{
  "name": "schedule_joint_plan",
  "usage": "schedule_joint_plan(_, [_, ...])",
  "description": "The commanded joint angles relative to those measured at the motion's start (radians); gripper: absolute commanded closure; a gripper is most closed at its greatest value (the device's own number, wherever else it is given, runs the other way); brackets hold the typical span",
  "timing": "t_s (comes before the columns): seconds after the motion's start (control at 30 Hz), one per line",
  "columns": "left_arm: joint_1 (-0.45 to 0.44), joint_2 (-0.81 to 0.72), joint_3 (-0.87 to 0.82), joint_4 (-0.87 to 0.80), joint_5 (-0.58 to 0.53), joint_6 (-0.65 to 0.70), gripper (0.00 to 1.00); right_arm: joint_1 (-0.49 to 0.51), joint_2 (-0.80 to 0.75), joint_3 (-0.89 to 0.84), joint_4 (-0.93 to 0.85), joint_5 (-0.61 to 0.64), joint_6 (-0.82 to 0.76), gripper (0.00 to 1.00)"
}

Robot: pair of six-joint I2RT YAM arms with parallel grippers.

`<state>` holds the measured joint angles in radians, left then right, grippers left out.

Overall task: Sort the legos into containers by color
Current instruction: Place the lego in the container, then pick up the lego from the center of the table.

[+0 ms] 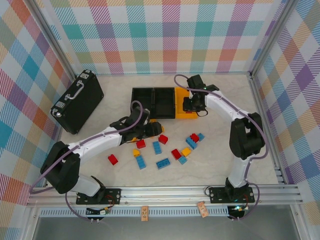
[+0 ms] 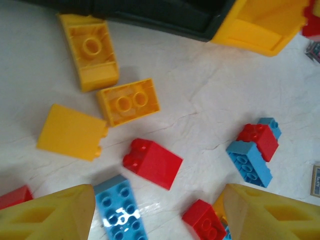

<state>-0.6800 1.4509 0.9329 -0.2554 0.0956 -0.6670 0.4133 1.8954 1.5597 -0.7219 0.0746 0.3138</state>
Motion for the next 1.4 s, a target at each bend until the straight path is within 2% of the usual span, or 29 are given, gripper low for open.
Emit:
schedule_joint_plan(0.0, [-0.025,0.017,0.040,-0.005,0.008,0.030,0.32,0.002,0.067,0.081,-0.048,0.011,0.024,0.68])
schedule_joint_plan(0.37, [-0.028,-0.019,-0.001,-0.014,-0.031,0.029,0.32,0.002,0.201,0.187,-0.079,0.034,0.042,0.61])
schedule_joint_plan(0.43, [-0.028,-0.023,-0.004,-0.049,-0.039,0.030,0.32,0.002,0.205,0.193,-0.079,0.036,0.044,0.54])
schedule_joint_plan(0.57, [-0.029,-0.026,-0.008,-0.053,-0.049,0.025,0.32,0.002,0.194,0.204,-0.080,0.031,0.043,0.48])
schedule_joint_plan(0.7, [-0.027,-0.040,-0.018,-0.058,-0.065,0.011,0.32,0.005,0.149,0.188,-0.074,0.022,0.041,0.47])
schedule_joint_plan(1.07, [-0.027,-0.073,-0.046,-0.126,-0.125,-0.003,0.31,0.024,-0.144,-0.115,0.037,-0.084,0.058,0.45])
schedule_joint_plan(1.37, [-0.027,-0.061,-0.052,-0.159,-0.141,-0.003,0.34,0.054,-0.321,-0.371,0.116,-0.151,0.085,0.45])
